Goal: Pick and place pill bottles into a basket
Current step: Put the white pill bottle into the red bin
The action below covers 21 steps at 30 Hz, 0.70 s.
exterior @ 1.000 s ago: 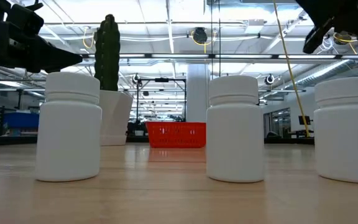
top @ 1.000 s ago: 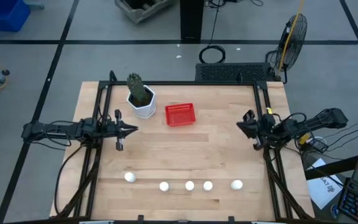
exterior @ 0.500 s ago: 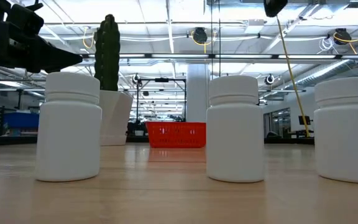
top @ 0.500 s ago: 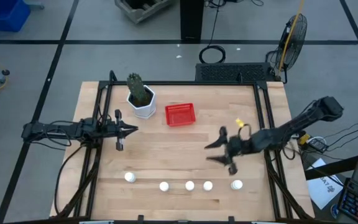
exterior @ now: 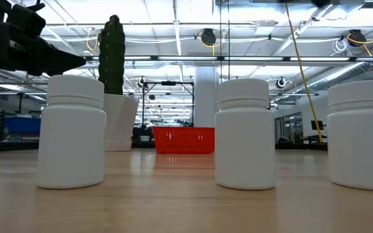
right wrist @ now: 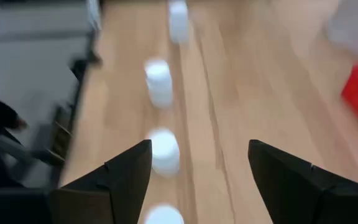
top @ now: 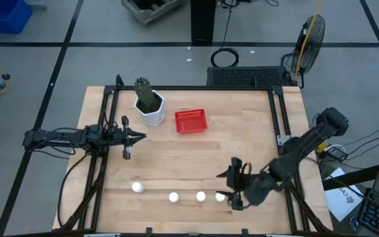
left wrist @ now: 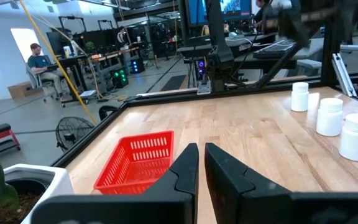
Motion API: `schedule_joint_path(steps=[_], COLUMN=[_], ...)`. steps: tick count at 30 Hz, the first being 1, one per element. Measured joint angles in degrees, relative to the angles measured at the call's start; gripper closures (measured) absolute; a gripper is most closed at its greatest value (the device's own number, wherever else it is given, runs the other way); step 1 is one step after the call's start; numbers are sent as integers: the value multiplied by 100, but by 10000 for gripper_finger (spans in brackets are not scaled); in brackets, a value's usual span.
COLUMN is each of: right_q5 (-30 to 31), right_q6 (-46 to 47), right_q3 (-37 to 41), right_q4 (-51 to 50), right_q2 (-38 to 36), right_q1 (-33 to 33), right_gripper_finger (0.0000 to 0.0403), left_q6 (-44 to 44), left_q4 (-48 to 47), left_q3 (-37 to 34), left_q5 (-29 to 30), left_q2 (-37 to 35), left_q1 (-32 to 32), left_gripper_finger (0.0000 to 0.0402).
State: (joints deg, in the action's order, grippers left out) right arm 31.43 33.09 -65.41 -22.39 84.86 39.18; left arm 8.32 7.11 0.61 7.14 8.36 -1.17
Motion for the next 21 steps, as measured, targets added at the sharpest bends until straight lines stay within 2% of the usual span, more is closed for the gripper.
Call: schedule_joint_path(steps=[12, 21], right_q5=[-155, -171], right_q6=[825, 1332], right_q3=[9, 23], right_q4=[-106, -116], right_q2=[904, 1270], right_q1=[128, 298], right_gripper_finger=[104, 103], left_q6=[0, 0], left_q4=[0, 0], left_q3=[-1, 1], left_q5=[0, 2], left_q2=[0, 0], left_q1=[0, 2], left_gripper_finger=[366, 366])
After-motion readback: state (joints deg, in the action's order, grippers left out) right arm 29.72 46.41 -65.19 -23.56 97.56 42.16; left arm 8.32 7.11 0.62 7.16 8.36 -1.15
